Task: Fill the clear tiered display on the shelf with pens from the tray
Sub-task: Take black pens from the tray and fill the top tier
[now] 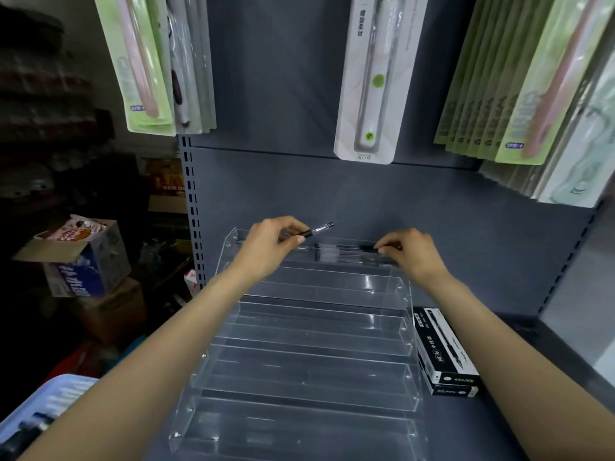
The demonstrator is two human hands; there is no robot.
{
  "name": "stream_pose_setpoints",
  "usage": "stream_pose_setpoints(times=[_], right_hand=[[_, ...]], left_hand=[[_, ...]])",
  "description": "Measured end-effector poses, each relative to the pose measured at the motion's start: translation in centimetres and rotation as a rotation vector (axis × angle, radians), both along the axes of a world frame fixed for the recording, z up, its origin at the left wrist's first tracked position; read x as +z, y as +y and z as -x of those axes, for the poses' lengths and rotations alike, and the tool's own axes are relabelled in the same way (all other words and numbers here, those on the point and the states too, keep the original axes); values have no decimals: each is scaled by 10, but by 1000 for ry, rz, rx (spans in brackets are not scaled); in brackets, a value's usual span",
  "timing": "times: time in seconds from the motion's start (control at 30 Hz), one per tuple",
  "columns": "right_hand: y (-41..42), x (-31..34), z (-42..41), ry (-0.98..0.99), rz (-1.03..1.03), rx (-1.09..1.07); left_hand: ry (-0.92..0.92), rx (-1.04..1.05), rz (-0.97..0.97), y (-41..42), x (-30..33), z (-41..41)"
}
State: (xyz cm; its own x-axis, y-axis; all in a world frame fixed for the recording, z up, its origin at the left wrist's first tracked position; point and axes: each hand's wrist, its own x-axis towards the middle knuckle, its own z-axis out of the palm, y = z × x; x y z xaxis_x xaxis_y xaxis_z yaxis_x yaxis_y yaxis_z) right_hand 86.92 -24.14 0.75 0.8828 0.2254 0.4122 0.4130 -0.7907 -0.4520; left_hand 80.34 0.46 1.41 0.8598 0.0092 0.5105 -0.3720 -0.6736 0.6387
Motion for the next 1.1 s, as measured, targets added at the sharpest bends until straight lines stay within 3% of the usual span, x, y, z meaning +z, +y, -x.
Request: stream_pose_setpoints(times=[0.37, 0.5, 0.73, 0.9, 1.0, 1.1], right_hand=[[3, 3, 10, 48, 164, -19], [28, 10, 26, -54, 4, 78], [96, 24, 41, -52, -218, 285], [110, 22, 33, -57, -332, 146], [115, 16, 26, -7, -272, 76], [127, 11, 22, 42, -189, 54]], left_hand=[[-1, -14, -57, 3, -1, -1], [-13, -21, -98, 10, 0, 0], [1, -120, -121, 28, 16, -2], [-9, 49, -197, 69, 17, -12], [56, 195, -178, 96, 4, -14], [191, 215, -71, 112, -5, -14]])
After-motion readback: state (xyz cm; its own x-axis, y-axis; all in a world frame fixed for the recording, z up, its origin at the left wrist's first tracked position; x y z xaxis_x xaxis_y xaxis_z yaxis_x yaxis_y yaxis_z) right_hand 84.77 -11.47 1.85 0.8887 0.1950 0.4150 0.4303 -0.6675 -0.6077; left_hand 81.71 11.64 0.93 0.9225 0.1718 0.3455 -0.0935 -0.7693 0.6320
